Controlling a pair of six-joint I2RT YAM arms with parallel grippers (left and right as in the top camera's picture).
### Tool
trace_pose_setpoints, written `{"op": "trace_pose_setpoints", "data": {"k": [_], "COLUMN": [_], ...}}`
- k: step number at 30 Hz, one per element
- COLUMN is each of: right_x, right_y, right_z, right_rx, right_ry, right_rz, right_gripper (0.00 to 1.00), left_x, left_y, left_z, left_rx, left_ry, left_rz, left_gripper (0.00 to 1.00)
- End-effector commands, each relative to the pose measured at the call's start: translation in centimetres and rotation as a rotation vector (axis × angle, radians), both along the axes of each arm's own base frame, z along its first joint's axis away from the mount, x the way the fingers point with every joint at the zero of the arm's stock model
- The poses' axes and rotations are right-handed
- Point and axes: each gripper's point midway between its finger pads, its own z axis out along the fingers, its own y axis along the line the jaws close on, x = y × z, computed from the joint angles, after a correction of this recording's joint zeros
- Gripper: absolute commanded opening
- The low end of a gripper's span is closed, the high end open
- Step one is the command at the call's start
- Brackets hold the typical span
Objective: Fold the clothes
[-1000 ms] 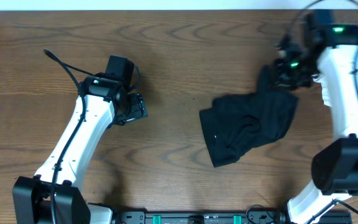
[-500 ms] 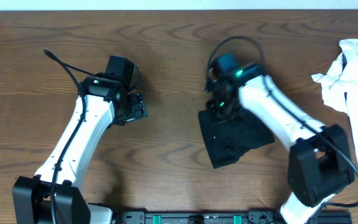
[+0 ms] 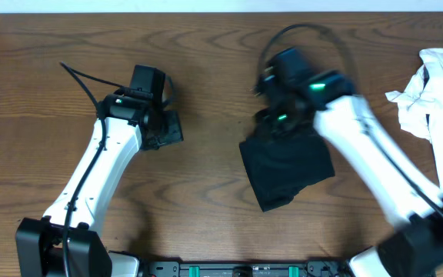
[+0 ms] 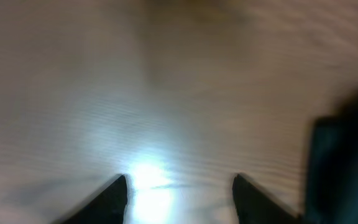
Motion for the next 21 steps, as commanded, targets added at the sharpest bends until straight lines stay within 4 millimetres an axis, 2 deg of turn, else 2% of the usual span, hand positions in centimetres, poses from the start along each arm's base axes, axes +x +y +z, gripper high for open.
{"op": "trace_pose_setpoints", "data": {"k": [1, 2, 4, 8, 12, 17, 21], "right_x": [0.7, 0.8, 1.1, 1.5, 3.0, 4.2, 4.9], "right_y": [-3.6, -4.6, -5.6, -6.8, -8.9, -10.5, -11.3], "right_z": [2.7, 2.8, 2.9, 1.8, -0.9, -3.7, -6.3], "right_rx": [0.023, 0.028, 0.056, 0.137, 0.158, 0.205, 0.247], "right_ry": [-0.042, -0.037, -0.025, 0.006, 0.002, -0.003, 0.009], "right_rz": [-0.101, -0.124, -0.123, -0.11, -0.148, -0.193, -0.224], "right_gripper": [0.4, 0.3, 0.01, 0.01, 0.01, 0.01, 0.01], "left_x": [-0.4, -0.3, -0.5, -2.3, -4.7, -6.2, -7.1], "left_y": [-5.0, -6.1, -8.5, -12.6, -15.9, -18.1, -19.1], "left_z": [1.1, 1.5, 2.3, 2.9, 2.6, 1.6, -0.1], "left_rx": [-0.213, -0.25, -0.315, -0.365, -0.368, -0.367, -0.353], "left_ry": [-0.019, -0.033, -0.058, -0.071, -0.049, -0.023, 0.03], "left_rz": [-0.161, -0.189, -0.254, -0.403, -0.516, -0.588, -0.615], "left_gripper": [0.07, 0.06, 0.06, 0.06, 0.06, 0.06, 0.06]}}
